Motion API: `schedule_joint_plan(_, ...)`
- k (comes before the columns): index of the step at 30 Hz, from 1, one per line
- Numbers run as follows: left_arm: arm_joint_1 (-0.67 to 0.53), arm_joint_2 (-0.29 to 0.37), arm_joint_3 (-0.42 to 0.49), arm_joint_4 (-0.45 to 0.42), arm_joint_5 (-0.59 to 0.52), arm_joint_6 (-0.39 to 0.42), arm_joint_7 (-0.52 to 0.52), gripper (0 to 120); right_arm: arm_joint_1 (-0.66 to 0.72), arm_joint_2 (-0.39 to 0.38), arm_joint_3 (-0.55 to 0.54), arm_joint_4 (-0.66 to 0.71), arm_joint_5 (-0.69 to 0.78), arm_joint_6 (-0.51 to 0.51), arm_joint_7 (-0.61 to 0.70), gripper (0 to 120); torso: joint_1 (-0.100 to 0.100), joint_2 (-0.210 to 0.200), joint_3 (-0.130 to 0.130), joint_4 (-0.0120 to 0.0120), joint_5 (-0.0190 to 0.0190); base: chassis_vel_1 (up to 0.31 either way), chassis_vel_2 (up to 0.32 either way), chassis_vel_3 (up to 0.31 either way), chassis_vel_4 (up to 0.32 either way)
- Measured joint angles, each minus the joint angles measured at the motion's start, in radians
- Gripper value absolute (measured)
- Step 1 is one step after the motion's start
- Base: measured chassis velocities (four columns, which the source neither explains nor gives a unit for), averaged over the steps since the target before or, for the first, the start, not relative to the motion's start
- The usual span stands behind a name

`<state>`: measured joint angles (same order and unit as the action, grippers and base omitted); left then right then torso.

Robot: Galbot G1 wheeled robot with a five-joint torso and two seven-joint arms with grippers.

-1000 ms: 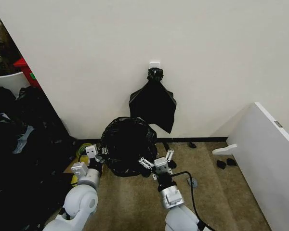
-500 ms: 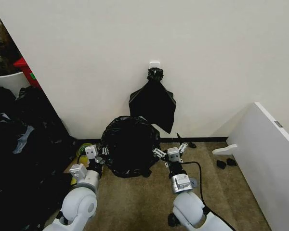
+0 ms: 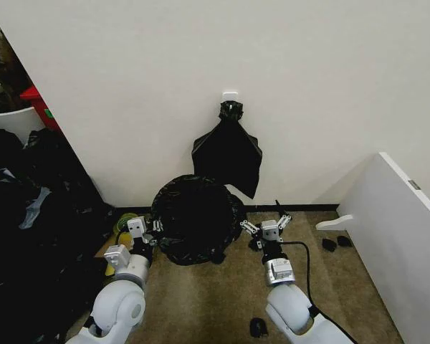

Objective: Place the garbage bag over the trash bin.

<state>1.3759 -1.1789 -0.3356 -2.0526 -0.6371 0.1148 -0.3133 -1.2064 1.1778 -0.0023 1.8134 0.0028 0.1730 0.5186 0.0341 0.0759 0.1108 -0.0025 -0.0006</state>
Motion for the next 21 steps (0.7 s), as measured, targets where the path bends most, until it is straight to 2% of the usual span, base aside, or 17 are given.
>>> schedule_joint_plan(10,-0.002,0.011,-0.008,0.0,-0.007,0.001,-0.001,2,0.018,-0.001,0.019,-0.063,-0.037,0.007,-0.003,100,0.0,0.0,0.0,0.0,0.0,0.0,0.0,0.0,0.0)
schedule_joint_plan(17,0.004,0.016,-0.018,-0.051,-0.076,0.057,-0.017,2,0.024,0.01,0.016,-0.149,-0.029,0.13,-0.102,100,0.0,0.0,0.0,-0.0001,0.0001,0.0,0.0,0.0,0.0)
schedule_joint_plan(21,0.001,0.021,-0.028,-0.06,-0.108,0.072,-0.023,2,0.018,0.021,0.008,-0.15,-0.029,0.147,-0.118,100,0.0,0.0,0.0,0.0,0.0001,0.0,0.0,0.0,0.0)
